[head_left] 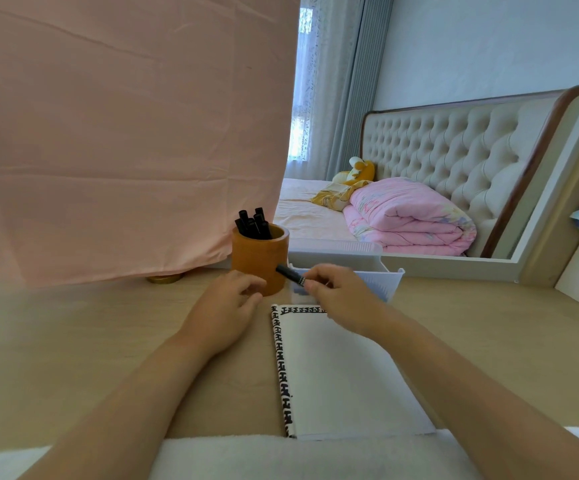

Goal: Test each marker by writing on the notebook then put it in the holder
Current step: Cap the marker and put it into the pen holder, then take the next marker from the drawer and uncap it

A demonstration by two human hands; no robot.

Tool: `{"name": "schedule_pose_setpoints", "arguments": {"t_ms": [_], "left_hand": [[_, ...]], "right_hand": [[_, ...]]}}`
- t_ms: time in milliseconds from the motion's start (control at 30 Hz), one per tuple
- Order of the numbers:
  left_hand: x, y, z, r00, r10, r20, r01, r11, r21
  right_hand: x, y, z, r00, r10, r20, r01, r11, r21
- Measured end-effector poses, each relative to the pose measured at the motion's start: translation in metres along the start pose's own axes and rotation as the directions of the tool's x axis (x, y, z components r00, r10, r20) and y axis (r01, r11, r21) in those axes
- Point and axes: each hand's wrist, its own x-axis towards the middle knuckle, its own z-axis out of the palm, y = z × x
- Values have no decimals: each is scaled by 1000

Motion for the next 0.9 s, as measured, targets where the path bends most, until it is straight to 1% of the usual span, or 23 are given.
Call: {"name": "schedule_pose_setpoints", "arguments": {"t_ms": [67,200,300,400,467,533,600,667,733,800,900], "left_hand": [[-1,-4,1,996,-40,74,38,999,35],[-3,-3,3,982,-61,180,41,993,113],[-4,-2,4,977,-70,200,43,990,134],[-4,-2,5,977,-70,199,44,990,132],[-4,-3,5,980,-66,189,40,990,136],[-3,-4,6,980,-66,187,41,990,136],[-3,-5,6,980,-72,185,50,991,121],[-2,-5,7,982,-74,175,55,992,115],[-2,-6,7,983,-75,166,57,992,110],[-2,-6,8,983,-77,164,61,993,105],[-2,-6,8,983,-78,166,59,991,117]], "right_hand": [[9,-10,-4,995,-11,-94,15,999,50],[42,-41,-11,968,-46,-246,53,998,24],[74,-57,-13,946,-83,-314,93,996,16],[103,-65,-11,928,-85,-363,92,996,1],[116,-66,-6,936,-90,-341,83,996,-33],[124,-64,-1,954,-91,-285,71,994,-81],[130,-59,4,973,-85,-214,48,983,-175],[135,-54,7,990,-61,-123,18,946,-324],[140,-48,10,998,-6,-69,-25,897,-441],[142,-47,11,998,41,-43,-57,868,-493],[144,-49,12,998,53,30,-26,815,-579]]}}
